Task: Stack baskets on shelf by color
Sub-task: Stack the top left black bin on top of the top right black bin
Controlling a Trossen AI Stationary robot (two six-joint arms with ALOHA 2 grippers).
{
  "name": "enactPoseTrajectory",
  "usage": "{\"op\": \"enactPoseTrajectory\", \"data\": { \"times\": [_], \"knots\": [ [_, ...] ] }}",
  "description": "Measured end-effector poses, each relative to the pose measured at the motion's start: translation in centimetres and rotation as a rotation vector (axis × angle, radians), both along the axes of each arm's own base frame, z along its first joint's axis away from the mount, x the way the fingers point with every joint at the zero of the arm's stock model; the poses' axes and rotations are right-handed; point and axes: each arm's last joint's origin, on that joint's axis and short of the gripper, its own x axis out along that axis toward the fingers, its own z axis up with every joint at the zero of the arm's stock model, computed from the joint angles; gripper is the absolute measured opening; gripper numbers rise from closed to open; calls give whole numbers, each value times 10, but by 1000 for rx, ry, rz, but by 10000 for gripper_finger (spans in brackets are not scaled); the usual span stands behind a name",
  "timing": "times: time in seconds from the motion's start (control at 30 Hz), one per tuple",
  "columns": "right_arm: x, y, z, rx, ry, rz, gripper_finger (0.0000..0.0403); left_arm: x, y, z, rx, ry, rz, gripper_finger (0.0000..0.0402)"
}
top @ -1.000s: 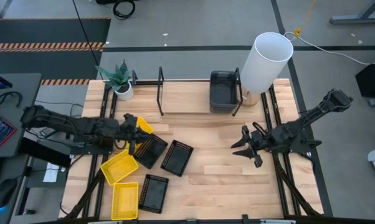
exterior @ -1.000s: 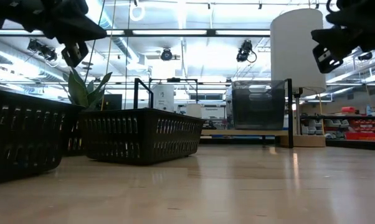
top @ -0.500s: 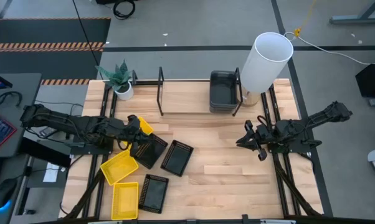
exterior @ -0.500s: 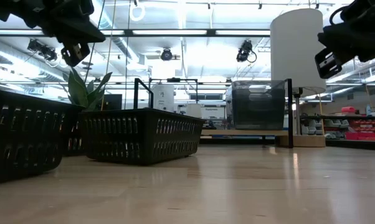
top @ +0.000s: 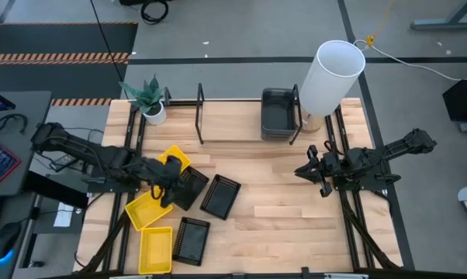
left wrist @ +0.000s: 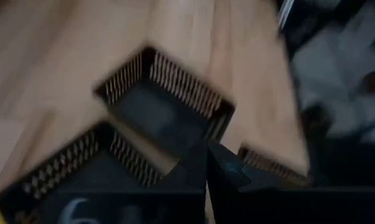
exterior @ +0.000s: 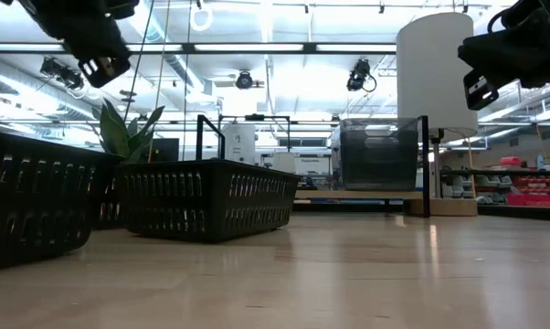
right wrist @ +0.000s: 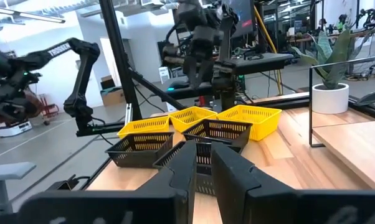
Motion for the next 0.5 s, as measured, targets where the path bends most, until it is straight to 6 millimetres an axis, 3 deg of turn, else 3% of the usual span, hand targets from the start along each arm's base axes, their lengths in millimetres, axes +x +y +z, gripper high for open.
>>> {"op": "enactPoseTrajectory", "data": {
  "times": [0.27, 0.5],
  "knots": [
    [0, 0, 0, -5, -1, 0, 55, 16, -28, -27, 160, 243, -160, 70],
    [0, 0, 1, -4, -7, 0, 55, 30, -39, -26, 244, 552, -115, 123]
  ]
}}
